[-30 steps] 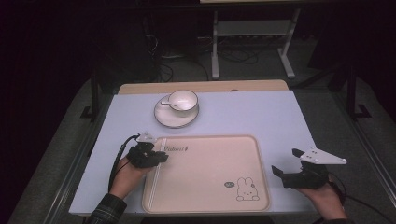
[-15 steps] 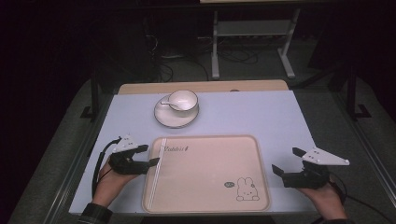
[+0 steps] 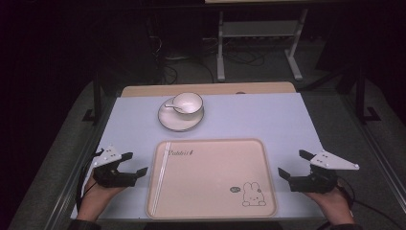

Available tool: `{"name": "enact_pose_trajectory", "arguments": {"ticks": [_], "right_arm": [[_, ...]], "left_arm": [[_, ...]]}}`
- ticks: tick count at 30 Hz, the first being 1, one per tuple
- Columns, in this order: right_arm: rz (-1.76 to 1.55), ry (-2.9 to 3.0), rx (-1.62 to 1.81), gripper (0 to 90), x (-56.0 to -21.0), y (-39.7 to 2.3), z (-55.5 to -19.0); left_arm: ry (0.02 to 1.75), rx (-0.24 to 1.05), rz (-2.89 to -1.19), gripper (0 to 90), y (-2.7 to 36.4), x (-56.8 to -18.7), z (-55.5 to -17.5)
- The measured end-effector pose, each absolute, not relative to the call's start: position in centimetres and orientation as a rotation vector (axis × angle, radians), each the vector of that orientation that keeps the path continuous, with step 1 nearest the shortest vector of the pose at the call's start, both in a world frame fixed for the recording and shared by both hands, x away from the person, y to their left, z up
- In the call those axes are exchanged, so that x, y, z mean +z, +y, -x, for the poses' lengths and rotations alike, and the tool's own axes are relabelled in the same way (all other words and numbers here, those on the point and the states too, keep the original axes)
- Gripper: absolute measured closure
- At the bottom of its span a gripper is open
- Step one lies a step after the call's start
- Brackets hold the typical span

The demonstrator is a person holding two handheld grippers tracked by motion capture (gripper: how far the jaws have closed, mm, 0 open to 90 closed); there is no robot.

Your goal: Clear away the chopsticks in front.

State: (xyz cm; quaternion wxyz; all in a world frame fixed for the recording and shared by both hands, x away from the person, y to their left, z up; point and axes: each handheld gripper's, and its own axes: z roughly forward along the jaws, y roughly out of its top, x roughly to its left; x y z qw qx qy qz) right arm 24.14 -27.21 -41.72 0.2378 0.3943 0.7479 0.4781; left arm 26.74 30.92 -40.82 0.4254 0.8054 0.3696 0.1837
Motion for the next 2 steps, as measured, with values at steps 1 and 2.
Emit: {"name": "enact_pose_trajectory", "arguments": {"ticks": [1,2], "right_arm": [[-1.079,2.05,1.31,1.4,-41.72,-27.19,-24.15],[-1.076,2.05,1.311,1.4,-41.72,-27.18,-24.18]], "left_arm": [[0.927,0.463,-2.011,17.3,31.02,-40.81,-26.75],[0.931,0.466,-2.008,17.3,31.05,-40.83,-26.75]]}}
